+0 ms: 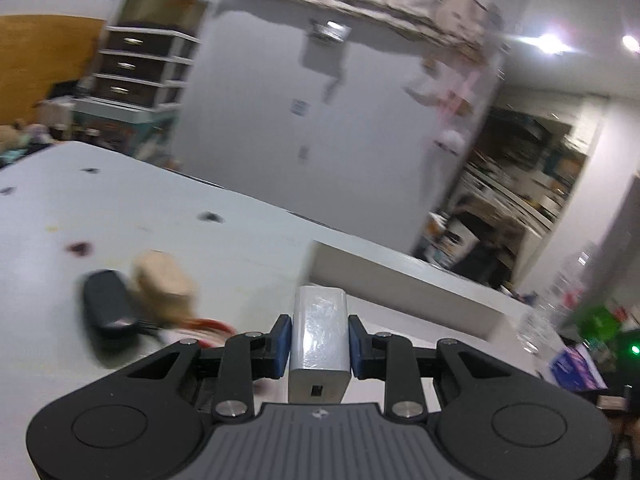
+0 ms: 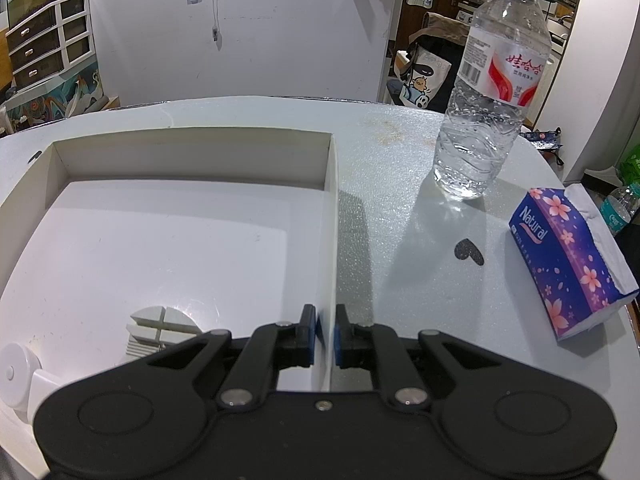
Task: Organize rigid objects
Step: 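Carry the white cube charger toward the white box with the left tool, then lower the white cube charger into the box and open the left tool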
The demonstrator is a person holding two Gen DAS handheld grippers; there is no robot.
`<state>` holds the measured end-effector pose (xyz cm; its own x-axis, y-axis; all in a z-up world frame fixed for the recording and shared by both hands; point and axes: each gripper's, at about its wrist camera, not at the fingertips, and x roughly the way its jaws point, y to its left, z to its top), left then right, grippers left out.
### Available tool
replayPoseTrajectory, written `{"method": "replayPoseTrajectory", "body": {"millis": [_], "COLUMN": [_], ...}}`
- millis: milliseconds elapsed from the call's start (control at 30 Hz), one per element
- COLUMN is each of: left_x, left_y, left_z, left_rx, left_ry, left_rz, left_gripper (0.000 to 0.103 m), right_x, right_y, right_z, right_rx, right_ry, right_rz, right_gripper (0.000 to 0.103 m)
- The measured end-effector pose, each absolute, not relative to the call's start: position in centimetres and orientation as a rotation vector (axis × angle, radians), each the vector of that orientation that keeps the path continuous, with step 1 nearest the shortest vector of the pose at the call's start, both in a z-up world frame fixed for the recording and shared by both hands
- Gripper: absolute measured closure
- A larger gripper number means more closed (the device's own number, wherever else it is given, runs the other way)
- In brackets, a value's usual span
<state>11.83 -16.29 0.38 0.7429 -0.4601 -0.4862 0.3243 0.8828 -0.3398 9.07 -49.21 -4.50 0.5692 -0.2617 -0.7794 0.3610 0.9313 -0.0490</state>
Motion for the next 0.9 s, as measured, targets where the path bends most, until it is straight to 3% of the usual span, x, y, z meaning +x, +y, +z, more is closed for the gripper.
{"method": "replayPoseTrajectory", "body": {"millis": [400, 600, 833, 900], "left_x": [13.6, 14.7, 14.5, 14.6], "left_y": [-27.4, -28.9, -29.4, -29.3], "left_z": [-3.1, -5.4, -6.5, -6.7], "left_rx": [-0.25, -0.402, -0.387, -0.395], "left_ry": [0.757, 0.856, 0.881, 0.893], "left_rz": [-0.598, -0.673, -0.652, -0.651], "left_gripper": [0.073, 0.073, 0.073, 0.052], "right_x": [9.1, 9.1, 9.1, 9.1], "right_y": [-49.3, -49.2, -49.3, -49.2], "right_z": [-4.5, -4.6, -4.6, -4.6], "right_rx": [0.126, 0.12, 0.12, 0.12], "right_ry": [0.893, 0.895, 0.895, 0.895], "right_rz": [-0.365, -0.366, -0.366, -0.365], "right_gripper": [0.094, 0.094, 0.094, 0.094]}}
